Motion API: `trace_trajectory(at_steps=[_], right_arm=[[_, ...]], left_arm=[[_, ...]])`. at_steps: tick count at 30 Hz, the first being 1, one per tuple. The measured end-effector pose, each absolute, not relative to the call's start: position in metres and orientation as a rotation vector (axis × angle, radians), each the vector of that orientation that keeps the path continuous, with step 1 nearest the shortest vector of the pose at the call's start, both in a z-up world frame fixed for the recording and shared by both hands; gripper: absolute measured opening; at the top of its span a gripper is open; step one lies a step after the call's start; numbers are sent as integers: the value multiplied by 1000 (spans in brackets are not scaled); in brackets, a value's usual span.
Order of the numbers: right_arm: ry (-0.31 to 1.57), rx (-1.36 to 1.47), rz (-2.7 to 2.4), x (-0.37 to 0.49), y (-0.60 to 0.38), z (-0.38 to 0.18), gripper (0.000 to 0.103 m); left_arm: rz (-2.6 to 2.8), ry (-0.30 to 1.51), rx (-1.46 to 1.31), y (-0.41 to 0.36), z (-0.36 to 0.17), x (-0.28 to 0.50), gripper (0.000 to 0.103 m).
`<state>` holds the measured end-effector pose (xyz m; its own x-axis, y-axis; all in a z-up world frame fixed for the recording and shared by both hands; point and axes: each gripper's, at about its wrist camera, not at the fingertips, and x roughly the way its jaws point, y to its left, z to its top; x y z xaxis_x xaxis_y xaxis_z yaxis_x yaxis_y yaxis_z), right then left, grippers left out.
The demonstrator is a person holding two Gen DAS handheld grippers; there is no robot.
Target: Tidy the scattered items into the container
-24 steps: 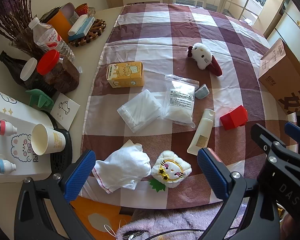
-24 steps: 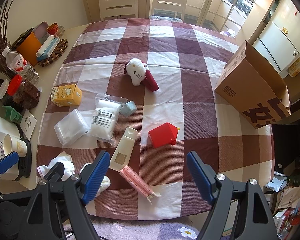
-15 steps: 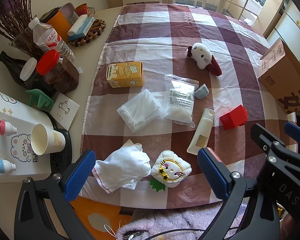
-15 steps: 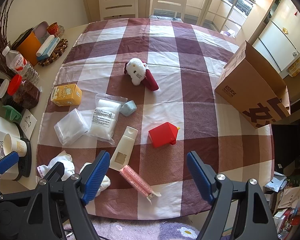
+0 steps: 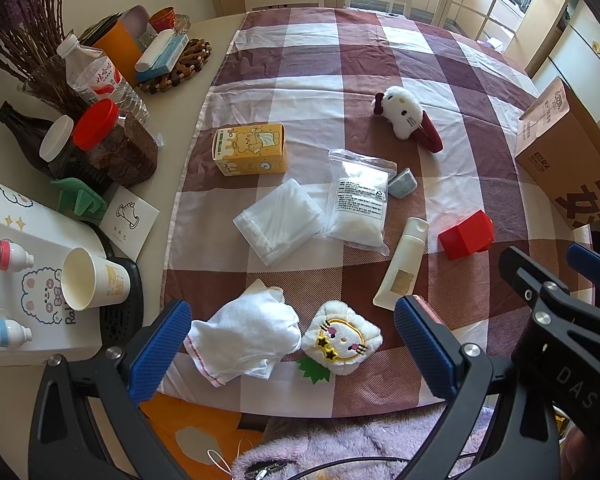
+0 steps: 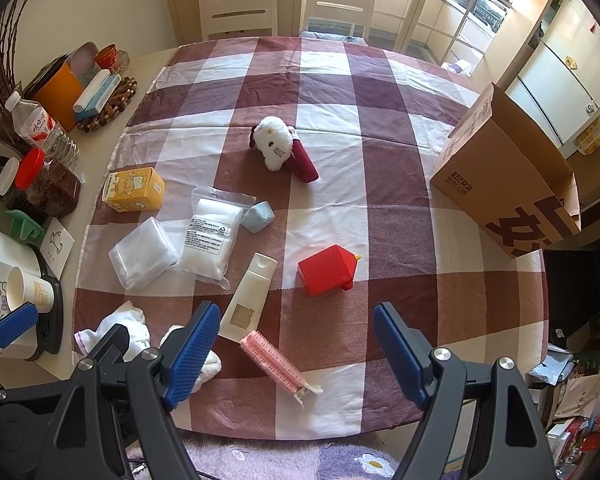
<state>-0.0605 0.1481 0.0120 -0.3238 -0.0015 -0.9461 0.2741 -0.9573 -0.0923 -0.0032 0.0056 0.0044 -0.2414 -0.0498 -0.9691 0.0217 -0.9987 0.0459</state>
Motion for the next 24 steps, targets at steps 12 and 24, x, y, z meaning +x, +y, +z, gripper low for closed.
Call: trace_trajectory(at_steps=[12, 24], right_arm=[[353, 1717, -2402, -61, 148, 12, 82], [330, 1712, -2405, -60, 148, 12, 82]], left_arm=[[-2439, -31, 1905, 6, 5, -3, 102], [-2447, -17, 1897, 7, 7, -3, 102]])
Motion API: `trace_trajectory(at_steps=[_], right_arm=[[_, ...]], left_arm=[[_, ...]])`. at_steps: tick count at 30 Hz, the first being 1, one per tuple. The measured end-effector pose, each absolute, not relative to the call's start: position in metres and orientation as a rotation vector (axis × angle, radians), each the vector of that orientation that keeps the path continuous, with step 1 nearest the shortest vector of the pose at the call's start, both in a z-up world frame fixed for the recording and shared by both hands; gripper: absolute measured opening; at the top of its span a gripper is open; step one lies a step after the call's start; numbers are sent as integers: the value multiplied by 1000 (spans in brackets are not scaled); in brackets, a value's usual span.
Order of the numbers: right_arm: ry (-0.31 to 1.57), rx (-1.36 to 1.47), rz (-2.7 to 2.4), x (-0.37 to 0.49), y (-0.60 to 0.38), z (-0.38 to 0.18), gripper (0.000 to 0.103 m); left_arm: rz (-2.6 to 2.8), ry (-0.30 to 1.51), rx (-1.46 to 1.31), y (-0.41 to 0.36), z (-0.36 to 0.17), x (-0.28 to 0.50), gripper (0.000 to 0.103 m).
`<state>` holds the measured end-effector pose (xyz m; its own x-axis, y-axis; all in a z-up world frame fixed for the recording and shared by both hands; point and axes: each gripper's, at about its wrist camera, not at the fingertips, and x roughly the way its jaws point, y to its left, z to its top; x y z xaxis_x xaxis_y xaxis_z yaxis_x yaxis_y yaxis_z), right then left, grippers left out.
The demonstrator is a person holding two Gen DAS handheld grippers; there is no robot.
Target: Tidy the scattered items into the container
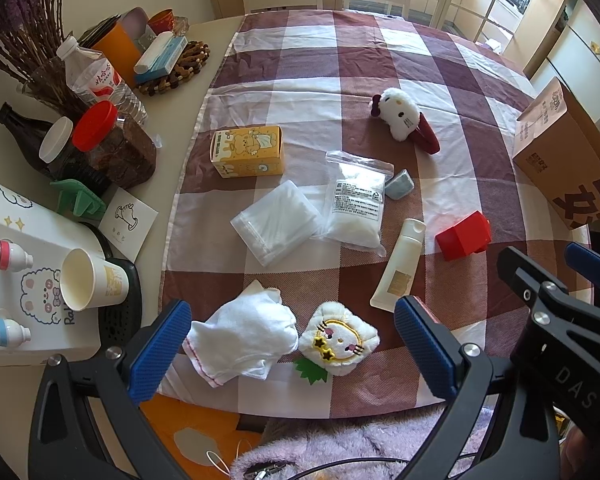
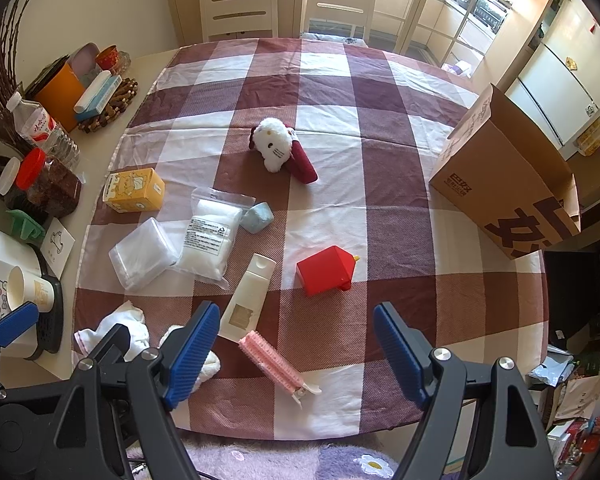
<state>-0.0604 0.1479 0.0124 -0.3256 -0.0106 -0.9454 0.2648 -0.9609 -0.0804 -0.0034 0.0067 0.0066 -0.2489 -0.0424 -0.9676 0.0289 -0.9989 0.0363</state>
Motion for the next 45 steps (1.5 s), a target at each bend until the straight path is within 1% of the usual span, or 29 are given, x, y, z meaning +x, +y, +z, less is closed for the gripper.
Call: trace_trajectory(at_steps=[4, 8, 12, 15, 18, 20, 21, 22, 23, 24, 27, 29, 30, 33, 37, 42, 45], right_arm=[[298, 1710, -2400, -61, 152, 12, 82], [314, 1704, -2370, -64, 153, 12, 82], [329, 1648, -2388, -66, 158, 14, 82], [323, 1626, -2410, -70, 166, 12, 82], [307, 1602, -2392, -72, 177, 2, 81], [349, 1652, -2368, -73, 184, -14, 81], [363, 1668, -2359, -73, 185, -20, 81], [383, 1701, -2339, -71, 189, -31, 81], [391, 1728, -2317, -70, 190, -40, 81], [385, 1742, -2293, -68, 192, -45, 81], [353, 1800, -2194, -64, 192, -69, 81], [365, 1811, -2162, -60, 190, -84, 82], [379, 1808, -2145, -58, 189, -91, 82], [472, 1779, -2131, -51, 183, -105, 81], [461, 1789, -2071, -49, 182, -117, 82], [465, 1732, -2012, -36, 175, -109, 82], [507, 1743, -1999, -33, 172, -115, 82]], left_arm=[[-2463, -4, 1876, 7, 9, -4, 103], [-2468, 10, 1874, 4, 9, -3, 103], [-2467, 128, 1909, -8, 3, -3, 103], [-2482, 267, 1886, -20, -1, 1, 103], [-2501, 500, 1865, -40, -11, 10, 103], [-2467, 639, 1860, -52, -21, 16, 103], [-2425, 741, 1871, -61, -31, 21, 103], [-2390, 783, 1897, -64, -38, 24, 103], [-2358, 773, 1933, -66, -45, 26, 103], [-2323, 699, 1962, -65, -52, 29, 103], [-2282, 645, 1949, -68, -65, 37, 103], [-2263, 568, 1938, -67, -75, 40, 103], [-2170, 651, 1851, -67, -78, 40, 103], [-2111, 579, 1932, -69, -97, 40, 103], [-2072, 543, 1975, -73, -115, 41, 103], [-2139, 588, 1891, -87, -114, 44, 102], [-2196, 636, 1853, -94, -119, 44, 101]])
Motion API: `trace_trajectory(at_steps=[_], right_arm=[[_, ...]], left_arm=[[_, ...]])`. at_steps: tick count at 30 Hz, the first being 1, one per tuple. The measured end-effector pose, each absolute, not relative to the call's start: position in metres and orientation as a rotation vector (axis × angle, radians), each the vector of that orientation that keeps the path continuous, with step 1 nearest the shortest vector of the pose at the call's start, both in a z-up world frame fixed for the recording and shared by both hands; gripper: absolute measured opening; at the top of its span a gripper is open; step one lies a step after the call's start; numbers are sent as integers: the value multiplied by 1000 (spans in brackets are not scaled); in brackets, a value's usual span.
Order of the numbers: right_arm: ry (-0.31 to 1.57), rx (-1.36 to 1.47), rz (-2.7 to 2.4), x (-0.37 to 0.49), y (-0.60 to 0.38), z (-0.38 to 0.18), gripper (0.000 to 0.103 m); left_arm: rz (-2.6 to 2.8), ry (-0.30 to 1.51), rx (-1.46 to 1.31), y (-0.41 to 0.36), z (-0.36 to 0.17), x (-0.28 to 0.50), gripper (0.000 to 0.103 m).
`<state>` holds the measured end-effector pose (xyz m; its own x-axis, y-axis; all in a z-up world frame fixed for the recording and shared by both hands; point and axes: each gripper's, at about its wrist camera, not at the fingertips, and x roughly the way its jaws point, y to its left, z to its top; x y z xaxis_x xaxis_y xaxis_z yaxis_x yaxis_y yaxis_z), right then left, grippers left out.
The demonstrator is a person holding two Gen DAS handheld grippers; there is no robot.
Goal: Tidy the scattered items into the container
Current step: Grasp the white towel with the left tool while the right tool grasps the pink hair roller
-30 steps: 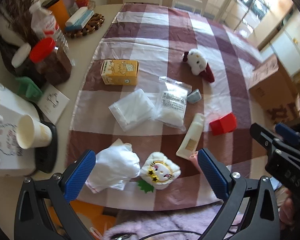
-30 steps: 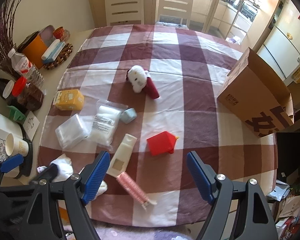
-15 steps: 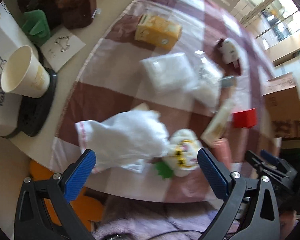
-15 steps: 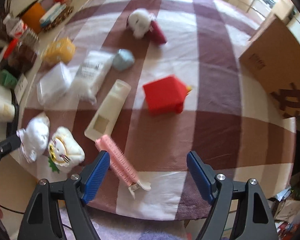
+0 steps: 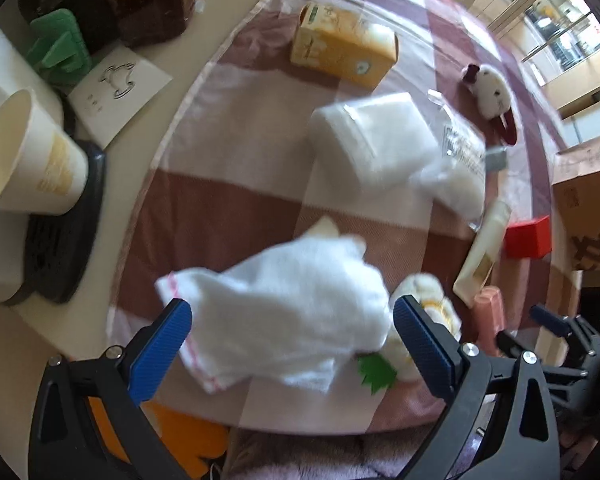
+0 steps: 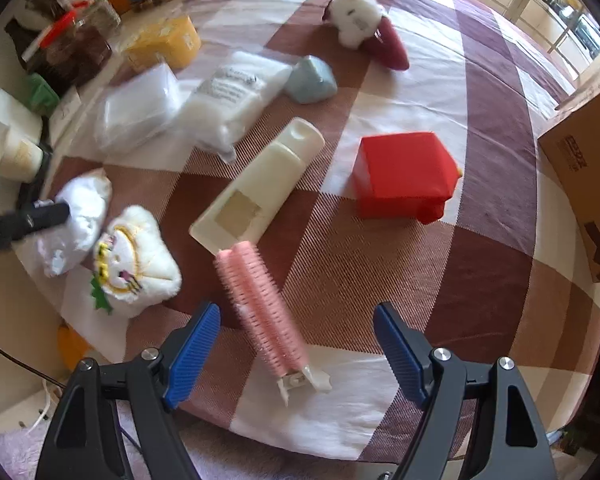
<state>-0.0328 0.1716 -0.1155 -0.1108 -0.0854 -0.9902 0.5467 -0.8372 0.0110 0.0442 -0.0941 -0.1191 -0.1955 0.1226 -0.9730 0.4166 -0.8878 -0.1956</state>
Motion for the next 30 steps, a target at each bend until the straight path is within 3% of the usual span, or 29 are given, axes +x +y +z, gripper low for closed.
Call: trace_trajectory(at_steps=[8, 12, 14, 19, 30], right_arm=[[503, 1771, -1963, -25, 175, -137, 80], [496, 1767, -1974, -19, 179, -140, 59], [512, 1764, -1986, -14, 180, -139, 55], [516, 1745, -2027, 0, 188, -136, 55], [470, 1710, -2121, 41, 219, -128, 56]], left_arm=[[-2183, 463, 1932, -77, -142, 32, 102], [-2164, 452, 1938, -73, -148, 36, 102], [-2155, 448, 1946, -73, -151, 39, 103], [-2170, 357, 1920, -67, -154, 54, 103], [-2169, 356, 1880, -76, -155, 95, 103]])
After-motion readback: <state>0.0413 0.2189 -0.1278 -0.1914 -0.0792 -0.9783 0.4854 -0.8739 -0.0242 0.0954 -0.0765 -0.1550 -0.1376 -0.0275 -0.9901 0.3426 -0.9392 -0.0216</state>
